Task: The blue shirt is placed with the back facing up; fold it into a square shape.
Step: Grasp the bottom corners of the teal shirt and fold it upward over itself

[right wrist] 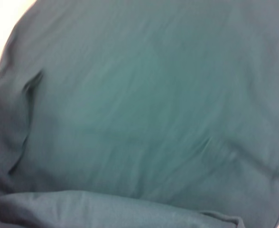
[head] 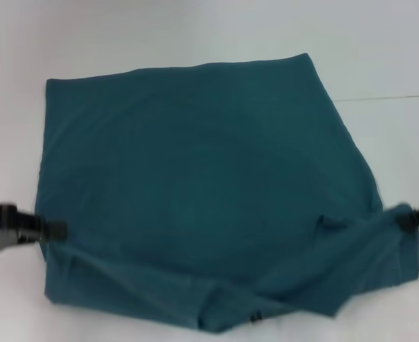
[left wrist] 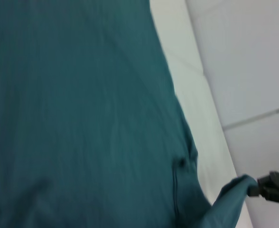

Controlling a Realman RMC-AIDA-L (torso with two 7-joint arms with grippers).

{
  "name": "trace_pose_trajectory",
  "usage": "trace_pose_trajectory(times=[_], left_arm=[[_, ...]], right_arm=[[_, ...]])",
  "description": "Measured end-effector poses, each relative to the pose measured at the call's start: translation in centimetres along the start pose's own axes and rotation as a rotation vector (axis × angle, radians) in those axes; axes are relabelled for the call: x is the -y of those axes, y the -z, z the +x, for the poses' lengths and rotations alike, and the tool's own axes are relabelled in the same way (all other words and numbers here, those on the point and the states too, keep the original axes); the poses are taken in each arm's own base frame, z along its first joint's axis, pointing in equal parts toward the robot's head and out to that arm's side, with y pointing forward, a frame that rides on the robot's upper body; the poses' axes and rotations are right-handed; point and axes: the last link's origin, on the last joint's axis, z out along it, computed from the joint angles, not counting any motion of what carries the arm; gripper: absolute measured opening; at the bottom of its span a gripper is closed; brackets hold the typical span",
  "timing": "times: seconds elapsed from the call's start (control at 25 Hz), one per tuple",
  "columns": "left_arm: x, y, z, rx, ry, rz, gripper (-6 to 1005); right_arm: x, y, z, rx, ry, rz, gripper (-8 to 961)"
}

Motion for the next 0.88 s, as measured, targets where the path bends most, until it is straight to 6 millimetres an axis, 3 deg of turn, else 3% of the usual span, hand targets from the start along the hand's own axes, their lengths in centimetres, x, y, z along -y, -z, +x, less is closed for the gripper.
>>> trace_pose_trajectory(times=[0.04, 0.28, 0.48, 0.88], left_arm=[[-0.3, -0.2, 1.7, -0.058, -0.043, 0.016, 23], [-0.7, 0.0, 4.7, -0.171, -0.126, 0.058, 23], [-1.0, -0.3, 6.4, -0.251, -0.196, 0.072, 23], [-1.9, -3.4, 9.4, -0.308, -0.322, 0.113, 24]], right_arm=[[0.2, 0.0, -0.5, 0.021, -0.009, 0.016, 60], [1.1, 0.3, -2.9, 0.175, -0.072, 0.091, 58], [1.1, 0.5, -4.5, 0.252, -0.079, 0.106, 59], [1.1, 0.0, -8.0, 0.375, -0.066, 0.185, 60]])
